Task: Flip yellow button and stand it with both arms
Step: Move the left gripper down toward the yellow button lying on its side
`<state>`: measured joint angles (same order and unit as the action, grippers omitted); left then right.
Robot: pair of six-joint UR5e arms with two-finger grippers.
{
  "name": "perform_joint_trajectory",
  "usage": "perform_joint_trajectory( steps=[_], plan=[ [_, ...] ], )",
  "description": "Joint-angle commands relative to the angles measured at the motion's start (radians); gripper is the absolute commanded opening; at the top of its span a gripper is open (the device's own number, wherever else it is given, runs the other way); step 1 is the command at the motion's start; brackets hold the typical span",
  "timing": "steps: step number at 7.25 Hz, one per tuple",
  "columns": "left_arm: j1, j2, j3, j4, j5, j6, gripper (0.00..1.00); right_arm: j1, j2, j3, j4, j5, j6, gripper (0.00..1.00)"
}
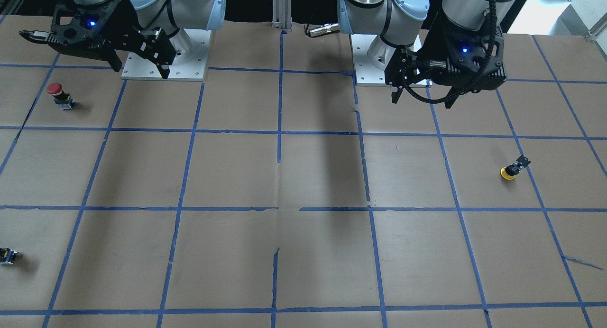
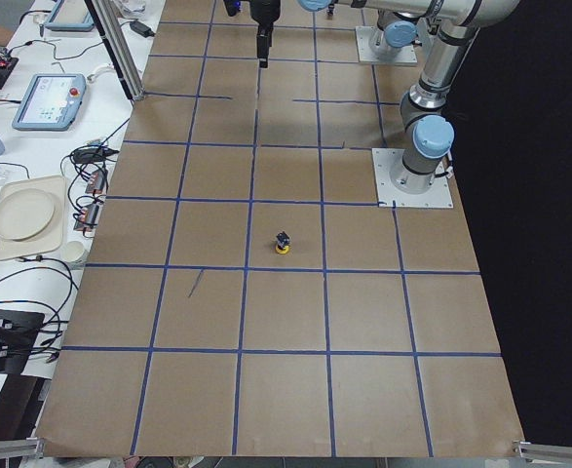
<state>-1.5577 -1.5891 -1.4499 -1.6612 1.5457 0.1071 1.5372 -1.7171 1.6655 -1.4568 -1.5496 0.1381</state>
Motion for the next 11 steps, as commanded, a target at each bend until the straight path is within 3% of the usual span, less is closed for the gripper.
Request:
perform_joint_trajectory(
  steps=[1, 3, 5, 7, 9, 11],
  plan=[
    [0.005, 0.020, -0.012, -0.012, -0.009, 0.019, 0.99, -0.002, 0.001, 0.000, 0.000, 0.000, 0.000, 1.00],
    [0.022, 0.023, -0.017, -0.056, 0.045, 0.020, 1.00, -0.002, -0.001, 0.000, 0.000, 0.000, 0.000, 1.00],
    [0.211, 0.008, -0.082, -0.065, 0.080, 0.146, 0.99, -0.002, -0.001, 0.000, 0.000, 0.000, 0.000, 1.00],
    [0.396, 0.000, -0.192, 0.073, 0.079, 0.497, 0.99, -0.002, -0.001, 0.000, 0.000, -0.001, 0.000, 1.00],
    [0.502, 0.000, -0.301, 0.247, 0.080, 0.838, 0.99, -0.002, 0.001, 0.000, 0.000, 0.000, 0.000, 1.00],
    [0.618, -0.029, -0.368, 0.296, 0.079, 1.125, 0.99, -0.002, 0.001, 0.000, 0.000, -0.001, 0.000, 1.00]
  ],
)
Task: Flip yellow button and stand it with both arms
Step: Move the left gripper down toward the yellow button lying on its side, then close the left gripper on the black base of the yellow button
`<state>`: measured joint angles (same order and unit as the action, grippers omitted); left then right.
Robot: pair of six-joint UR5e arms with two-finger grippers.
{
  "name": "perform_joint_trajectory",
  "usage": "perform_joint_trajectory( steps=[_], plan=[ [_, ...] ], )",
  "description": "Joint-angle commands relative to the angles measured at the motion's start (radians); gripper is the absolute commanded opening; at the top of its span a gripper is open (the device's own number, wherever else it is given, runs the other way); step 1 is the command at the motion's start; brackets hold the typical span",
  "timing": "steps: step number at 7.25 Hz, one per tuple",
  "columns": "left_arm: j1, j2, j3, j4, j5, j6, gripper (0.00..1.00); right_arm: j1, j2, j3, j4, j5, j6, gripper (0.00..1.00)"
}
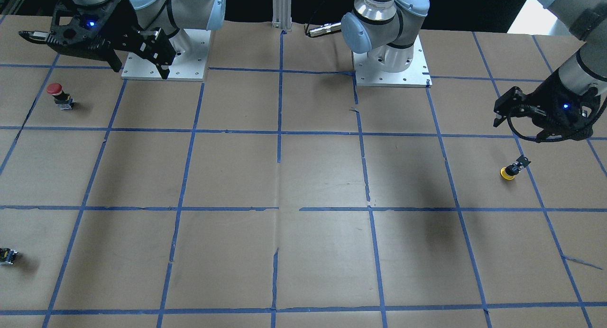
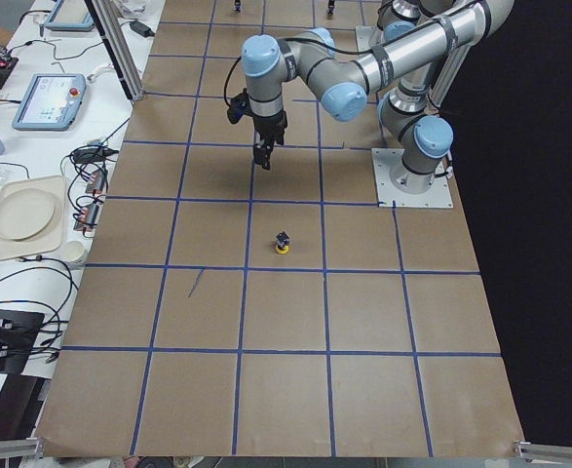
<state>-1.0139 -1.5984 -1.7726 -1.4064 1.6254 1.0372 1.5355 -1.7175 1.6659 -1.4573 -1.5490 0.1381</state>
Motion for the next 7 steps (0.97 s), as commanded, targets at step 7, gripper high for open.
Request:
perform_joint_trajectory(
  steps=[7],
  plan=[
    [0.179, -0.245, -0.085, 0.332, 0.051, 0.885, 0.99, 0.000, 0.001, 0.000, 0.003, 0.000, 0.000, 1.00]
  ],
)
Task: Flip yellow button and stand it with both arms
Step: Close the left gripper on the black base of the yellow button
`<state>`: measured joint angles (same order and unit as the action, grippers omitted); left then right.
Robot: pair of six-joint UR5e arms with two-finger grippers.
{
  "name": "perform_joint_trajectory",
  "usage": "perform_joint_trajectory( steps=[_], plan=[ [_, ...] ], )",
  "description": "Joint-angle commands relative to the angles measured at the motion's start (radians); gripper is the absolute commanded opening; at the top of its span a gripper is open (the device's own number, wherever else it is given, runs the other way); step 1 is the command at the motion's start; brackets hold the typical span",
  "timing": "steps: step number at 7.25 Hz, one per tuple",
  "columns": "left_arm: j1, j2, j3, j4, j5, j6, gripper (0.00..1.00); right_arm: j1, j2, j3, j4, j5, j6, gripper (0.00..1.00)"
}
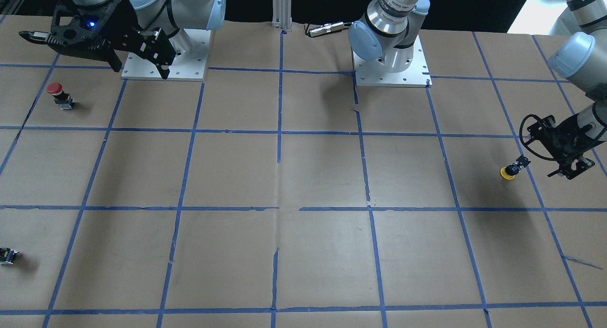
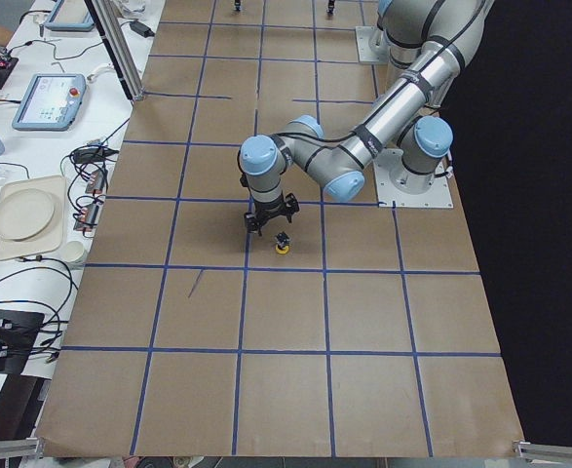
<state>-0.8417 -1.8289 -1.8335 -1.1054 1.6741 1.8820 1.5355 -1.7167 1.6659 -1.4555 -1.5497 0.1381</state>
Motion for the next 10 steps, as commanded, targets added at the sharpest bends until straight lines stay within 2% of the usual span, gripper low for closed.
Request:
perform_joint_trajectory(
  steps=[1, 4, 5, 7, 8, 9, 10],
  plan=[
    [0.033, -0.010, -0.067, 0.038, 0.001, 0.049, 0.99, 0.000, -0.001, 0.000, -0.002, 0.002, 0.000, 1.00],
    [0.065, -0.015, -0.156, 0.169, -0.004, 0.060, 0.98, 0.000, 0.000, 0.000, 0.001, 0.000, 0.000, 1.00],
    [0.064, -0.020, -0.162, 0.209, -0.007, 0.060, 0.91, 0.000, 0.000, 0.000, -0.002, 0.002, 0.000, 1.00],
    [0.064, -0.021, -0.158, 0.211, -0.034, 0.061, 0.75, 0.000, 0.000, 0.000, 0.000, 0.000, 0.000, 1.00],
    [0.062, -0.018, -0.156, 0.211, -0.037, 0.057, 0.53, 0.000, 0.000, 0.000, -0.002, 0.002, 0.003, 1.00],
    [0.062, -0.018, -0.156, 0.208, -0.039, 0.051, 0.46, 0.000, -0.001, 0.000, 0.000, 0.000, 0.002, 1.00],
    [0.064, -0.016, -0.156, 0.203, -0.075, 0.049, 0.43, 0.000, 0.000, 0.000, -0.002, 0.002, 0.000, 1.00]
  ],
)
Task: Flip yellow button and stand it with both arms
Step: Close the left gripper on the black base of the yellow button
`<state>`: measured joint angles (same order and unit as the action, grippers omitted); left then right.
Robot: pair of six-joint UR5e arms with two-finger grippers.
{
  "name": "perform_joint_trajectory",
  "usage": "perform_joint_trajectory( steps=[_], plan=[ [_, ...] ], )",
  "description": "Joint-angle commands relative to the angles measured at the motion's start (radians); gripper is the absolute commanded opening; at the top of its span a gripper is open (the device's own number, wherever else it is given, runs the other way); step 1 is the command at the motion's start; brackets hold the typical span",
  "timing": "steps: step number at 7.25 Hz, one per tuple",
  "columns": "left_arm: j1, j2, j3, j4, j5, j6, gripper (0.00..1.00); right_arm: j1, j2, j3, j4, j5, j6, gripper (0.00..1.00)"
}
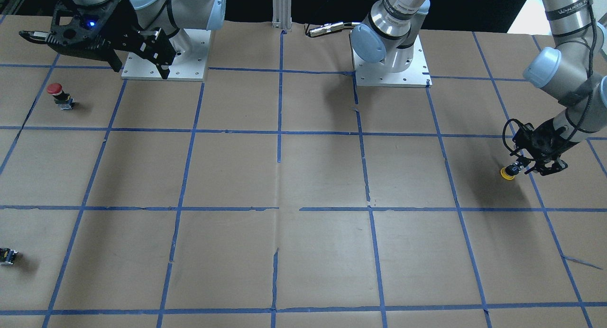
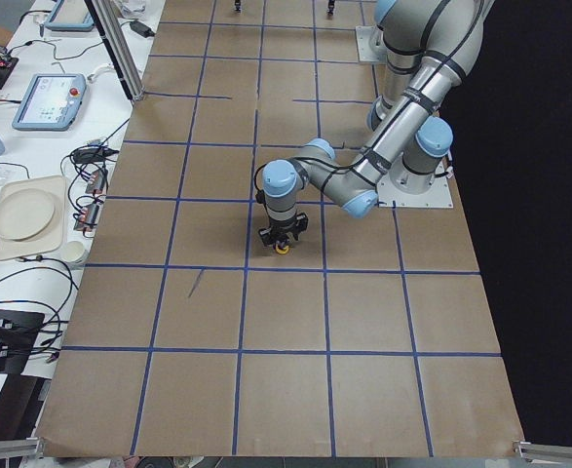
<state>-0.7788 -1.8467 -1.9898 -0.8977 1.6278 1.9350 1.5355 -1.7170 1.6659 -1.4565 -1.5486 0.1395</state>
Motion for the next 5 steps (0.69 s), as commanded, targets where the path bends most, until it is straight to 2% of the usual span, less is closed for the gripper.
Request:
perform_joint_trajectory(
  steps=[1, 2, 3, 4, 5],
  plan=[
    [0.001, 0.006, 0.009, -0.006, -0.035, -0.004, 0.30, 0.000, 0.000, 0.000, 0.002, 0.001, -0.003, 1.00],
    [0.006, 0.007, 0.011, -0.010, -0.077, -0.004, 0.22, 0.000, 0.000, 0.000, 0.004, 0.002, -0.001, 1.00],
    [0.006, 0.024, 0.011, -0.012, -0.085, -0.005, 0.06, 0.000, 0.000, 0.000, 0.001, 0.002, 0.000, 1.00],
    [0.006, 0.041, 0.013, -0.029, -0.127, -0.008, 0.03, 0.000, 0.000, 0.000, 0.004, 0.002, 0.000, 1.00],
    [-0.002, 0.100, 0.022, -0.135, -0.200, -0.023, 0.02, -0.002, 0.000, -0.002, 0.005, 0.004, -0.001, 1.00]
  ],
)
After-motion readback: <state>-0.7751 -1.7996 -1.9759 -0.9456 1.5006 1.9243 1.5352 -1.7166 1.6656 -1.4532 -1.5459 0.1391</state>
